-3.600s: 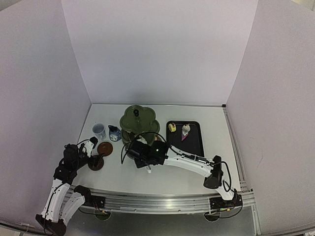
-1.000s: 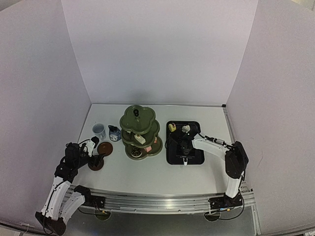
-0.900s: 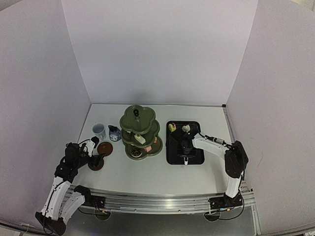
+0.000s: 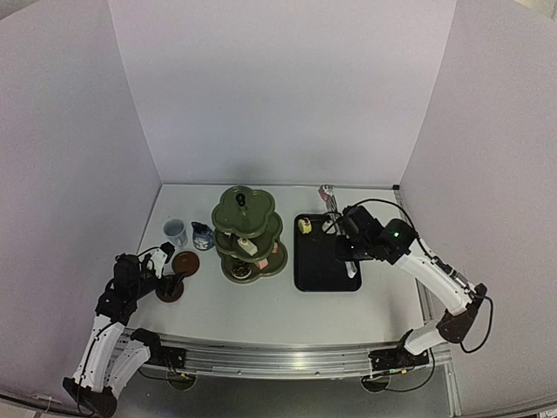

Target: Serve the afternoon tea

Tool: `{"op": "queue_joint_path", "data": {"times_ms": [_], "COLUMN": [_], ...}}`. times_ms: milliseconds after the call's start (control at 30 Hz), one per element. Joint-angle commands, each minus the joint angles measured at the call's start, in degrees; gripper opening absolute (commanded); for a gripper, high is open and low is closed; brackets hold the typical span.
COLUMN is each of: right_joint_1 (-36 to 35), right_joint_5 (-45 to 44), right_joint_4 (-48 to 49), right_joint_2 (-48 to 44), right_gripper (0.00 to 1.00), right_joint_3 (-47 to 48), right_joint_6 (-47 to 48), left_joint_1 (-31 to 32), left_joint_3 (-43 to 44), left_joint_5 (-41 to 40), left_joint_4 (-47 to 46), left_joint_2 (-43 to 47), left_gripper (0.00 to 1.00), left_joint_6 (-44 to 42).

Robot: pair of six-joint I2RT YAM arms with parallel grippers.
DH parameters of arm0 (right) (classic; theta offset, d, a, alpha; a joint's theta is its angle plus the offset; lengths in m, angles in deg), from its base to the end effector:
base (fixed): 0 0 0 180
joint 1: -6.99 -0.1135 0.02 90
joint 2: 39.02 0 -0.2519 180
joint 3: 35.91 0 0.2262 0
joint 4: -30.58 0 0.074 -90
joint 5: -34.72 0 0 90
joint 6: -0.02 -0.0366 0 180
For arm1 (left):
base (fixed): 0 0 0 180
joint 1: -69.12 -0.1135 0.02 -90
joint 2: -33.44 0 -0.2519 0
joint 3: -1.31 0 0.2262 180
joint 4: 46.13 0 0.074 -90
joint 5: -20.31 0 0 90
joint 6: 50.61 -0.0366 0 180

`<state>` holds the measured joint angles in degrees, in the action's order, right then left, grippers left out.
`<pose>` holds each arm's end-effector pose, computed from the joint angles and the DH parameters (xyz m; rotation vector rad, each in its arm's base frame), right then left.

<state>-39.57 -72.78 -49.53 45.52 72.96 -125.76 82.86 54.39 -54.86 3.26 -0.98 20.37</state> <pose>0.1891 0.1837 0.3674 -0.1164 2.4895 0.2160 0.1149 -0.0377 0.2724 0.7375 1.9606 -0.2168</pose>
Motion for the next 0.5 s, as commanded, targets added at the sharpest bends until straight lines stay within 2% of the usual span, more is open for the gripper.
{"op": "queue_joint_path", "data": {"times_ms": [0,167,467], "right_joint_1": [-4.6,-9.2,-10.3], "right_joint_5": [-0.4,0.1,0.6], "right_joint_4": [-1.3,-3.2,-3.1], "right_joint_2": [6.4,14.9,22.0], "right_gripper": [0.0,0.0,0.0], "right_joint_3": [15.0,25.9,31.2], "right_joint_6": [11.7,17.0,17.4], "left_joint_1": [-0.4,-0.5,-0.5], "left_joint_3": [0.0,0.0,0.0], "left_joint_5": [0.8,0.7,1.0], "left_joint_4": [-1.0,-1.0,-1.0], "left_joint_2": [0.6,0.9,1.0], "left_gripper": [0.82,0.82,0.82], "left_joint_6": [0.1,0.1,0.0]}}
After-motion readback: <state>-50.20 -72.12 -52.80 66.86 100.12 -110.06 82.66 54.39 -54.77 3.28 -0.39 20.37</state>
